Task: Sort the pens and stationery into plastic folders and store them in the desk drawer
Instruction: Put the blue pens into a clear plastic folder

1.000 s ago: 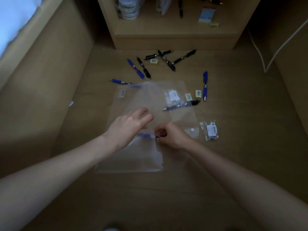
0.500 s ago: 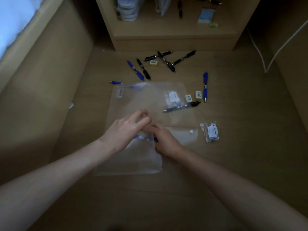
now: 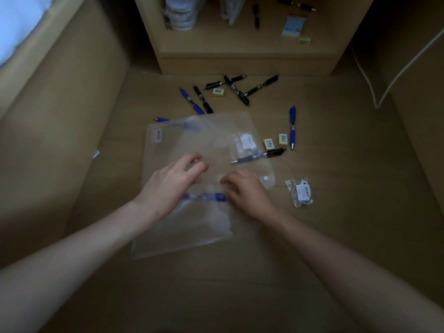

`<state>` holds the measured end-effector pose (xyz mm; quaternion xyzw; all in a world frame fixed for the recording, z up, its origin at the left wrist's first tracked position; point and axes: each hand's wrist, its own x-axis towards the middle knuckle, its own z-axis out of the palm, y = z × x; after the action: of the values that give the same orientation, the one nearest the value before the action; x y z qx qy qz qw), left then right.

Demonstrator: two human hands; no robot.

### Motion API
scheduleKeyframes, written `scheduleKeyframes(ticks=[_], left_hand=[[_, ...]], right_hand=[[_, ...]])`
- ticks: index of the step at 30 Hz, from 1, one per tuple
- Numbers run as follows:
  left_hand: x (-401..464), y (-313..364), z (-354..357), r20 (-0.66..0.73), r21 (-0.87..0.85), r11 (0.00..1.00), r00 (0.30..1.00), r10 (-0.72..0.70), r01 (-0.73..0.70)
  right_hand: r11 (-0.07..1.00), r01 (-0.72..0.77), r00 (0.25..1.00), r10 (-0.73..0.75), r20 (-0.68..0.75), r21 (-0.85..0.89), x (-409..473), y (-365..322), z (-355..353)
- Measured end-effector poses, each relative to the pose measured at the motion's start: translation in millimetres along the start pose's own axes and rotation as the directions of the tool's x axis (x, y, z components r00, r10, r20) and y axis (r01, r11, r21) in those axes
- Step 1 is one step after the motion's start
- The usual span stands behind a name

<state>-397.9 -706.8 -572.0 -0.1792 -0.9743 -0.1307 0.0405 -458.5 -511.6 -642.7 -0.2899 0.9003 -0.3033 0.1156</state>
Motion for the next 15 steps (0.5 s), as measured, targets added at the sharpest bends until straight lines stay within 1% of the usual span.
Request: scheduleKeyframes(ticks=[3, 6, 7, 9, 12, 15], left_hand=[[3.2, -7.5, -0.9, -0.038, 0.011, 0.999, 0.999, -0.032, 0.033], [9.2, -12.8, 0.8, -0.061, 0.028, 0.997, 0.996, -0.072, 0.074], [11.9, -14.8, 0.8, -0.063, 0.035, 0.996, 0.995, -0.081, 0.084], [17.6, -20.5, -1.1, -0.075, 0.061, 0.994, 0.994, -0.083, 0.088], [27.7, -29.7, -5.9, -0.074, 0.092, 0.990, 0.992, -0.101, 0.108], [33.9, -38.1, -8.2, -0.107, 0.121, 0.983, 0.986, -0.128, 0.141]], right_hand=[[0.991, -0.118, 0.981, 0.127, -0.148, 0.065, 0.7, 23.3, -26.9], [0.968, -0.242, 0.934, 0.252, -0.253, 0.071, 3.3, 52.5, -58.4], [0.958, -0.280, 0.922, 0.286, -0.260, 0.061, 4.5, 61.3, -68.4], [0.933, -0.359, 0.911, 0.351, -0.219, 0.001, 8.4, 78.2, -85.2], [0.911, -0.398, 0.909, 0.376, -0.180, -0.109, 19.0, 102.9, -102.2], [0.874, -0.446, 0.894, 0.423, -0.150, -0.193, 33.8, 118.4, -108.2]])
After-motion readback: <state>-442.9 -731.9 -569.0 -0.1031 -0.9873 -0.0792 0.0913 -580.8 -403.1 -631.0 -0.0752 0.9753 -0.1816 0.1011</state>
